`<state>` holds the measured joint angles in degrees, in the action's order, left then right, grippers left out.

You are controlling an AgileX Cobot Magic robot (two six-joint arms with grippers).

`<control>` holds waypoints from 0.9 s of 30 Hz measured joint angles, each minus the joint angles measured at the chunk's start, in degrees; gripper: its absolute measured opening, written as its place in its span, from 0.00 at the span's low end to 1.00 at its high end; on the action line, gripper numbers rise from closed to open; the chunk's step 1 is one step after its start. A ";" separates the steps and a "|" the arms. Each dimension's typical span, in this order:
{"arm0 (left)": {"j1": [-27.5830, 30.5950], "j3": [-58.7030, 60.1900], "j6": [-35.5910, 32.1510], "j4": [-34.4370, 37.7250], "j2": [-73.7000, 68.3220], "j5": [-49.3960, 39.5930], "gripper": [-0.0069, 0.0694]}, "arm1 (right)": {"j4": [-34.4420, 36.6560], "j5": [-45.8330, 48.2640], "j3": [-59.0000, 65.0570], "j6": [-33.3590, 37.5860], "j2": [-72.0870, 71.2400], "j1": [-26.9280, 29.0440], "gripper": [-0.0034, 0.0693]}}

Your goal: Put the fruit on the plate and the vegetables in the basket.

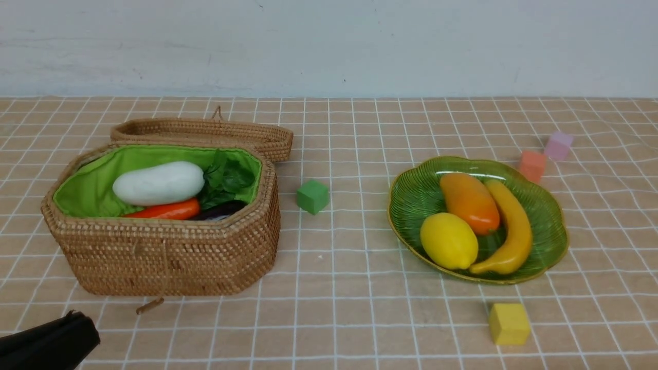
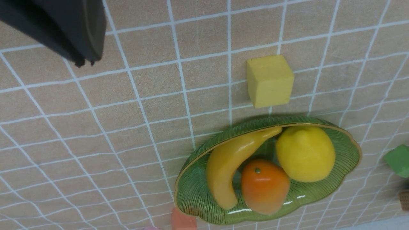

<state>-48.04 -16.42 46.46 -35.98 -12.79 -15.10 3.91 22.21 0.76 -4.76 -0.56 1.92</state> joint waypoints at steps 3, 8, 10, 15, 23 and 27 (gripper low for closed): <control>0.00 0.00 0.00 0.00 0.00 0.00 0.11 | 0.00 -0.06 0.00 0.00 0.00 0.00 0.04; 0.00 0.00 0.07 0.00 0.00 0.00 0.12 | 0.00 -0.06 0.00 0.00 0.00 0.00 0.05; 0.00 0.00 0.09 0.00 0.00 0.00 0.12 | 0.00 -0.06 0.00 0.00 0.00 0.00 0.05; 1.51 0.00 -0.42 2.86 0.06 0.12 0.12 | 0.00 -0.06 0.00 0.00 0.00 0.00 0.05; 25.91 4.58 -17.96 20.78 6.83 3.22 0.07 | 0.00 -0.06 0.00 0.00 0.00 0.00 0.06; 35.75 11.05 -29.64 31.63 12.15 6.78 0.07 | 0.00 -0.06 0.00 0.00 0.00 0.00 0.07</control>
<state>-12.29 -5.38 16.82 -4.35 -0.64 -8.32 3.91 22.15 0.76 -4.76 -0.56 1.92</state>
